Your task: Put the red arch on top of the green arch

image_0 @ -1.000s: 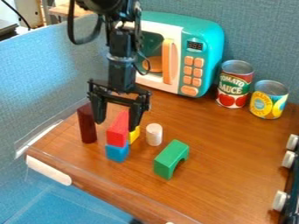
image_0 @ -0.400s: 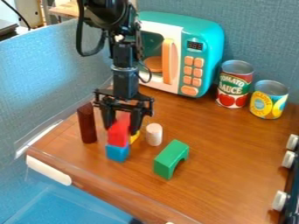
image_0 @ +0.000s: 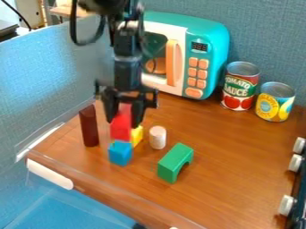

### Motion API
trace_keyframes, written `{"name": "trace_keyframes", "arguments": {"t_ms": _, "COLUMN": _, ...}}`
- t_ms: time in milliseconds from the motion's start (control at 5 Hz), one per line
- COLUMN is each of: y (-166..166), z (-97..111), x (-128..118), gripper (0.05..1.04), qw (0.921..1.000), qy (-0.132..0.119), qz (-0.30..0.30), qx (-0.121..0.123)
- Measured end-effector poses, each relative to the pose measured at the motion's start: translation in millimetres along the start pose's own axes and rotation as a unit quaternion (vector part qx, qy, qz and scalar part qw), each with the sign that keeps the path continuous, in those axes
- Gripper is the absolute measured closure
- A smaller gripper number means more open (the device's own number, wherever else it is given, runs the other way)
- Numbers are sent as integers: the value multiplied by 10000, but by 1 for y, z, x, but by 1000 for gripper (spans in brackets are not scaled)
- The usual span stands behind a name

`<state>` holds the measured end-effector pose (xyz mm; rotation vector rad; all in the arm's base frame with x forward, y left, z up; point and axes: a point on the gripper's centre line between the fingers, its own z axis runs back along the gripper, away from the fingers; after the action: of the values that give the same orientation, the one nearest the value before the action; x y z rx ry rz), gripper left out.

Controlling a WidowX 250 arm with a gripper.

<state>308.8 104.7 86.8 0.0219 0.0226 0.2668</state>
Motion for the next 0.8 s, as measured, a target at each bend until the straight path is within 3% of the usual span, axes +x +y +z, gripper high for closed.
{"name": "trace_keyframes", "arguments": {"t_ms": 200, "y": -34, "z": 42, "x": -8, "gripper": 494, "qw": 9968, "qy": -543, "qz": -495, "qx": 321}}
{"name": "trace_keyframes", "arguments": {"t_ms": 400, "y": -49, "z": 46, "x": -14, "gripper": 494, "qw": 9952, "qy": -631, "qz": -660, "qx": 363}}
{"name": "trace_keyframes", "arguments": {"t_ms": 800, "y": -78, "z": 10, "x": -17, "gripper": 494, "qw": 9922, "qy": -56, "qz": -1224, "qx": 225}}
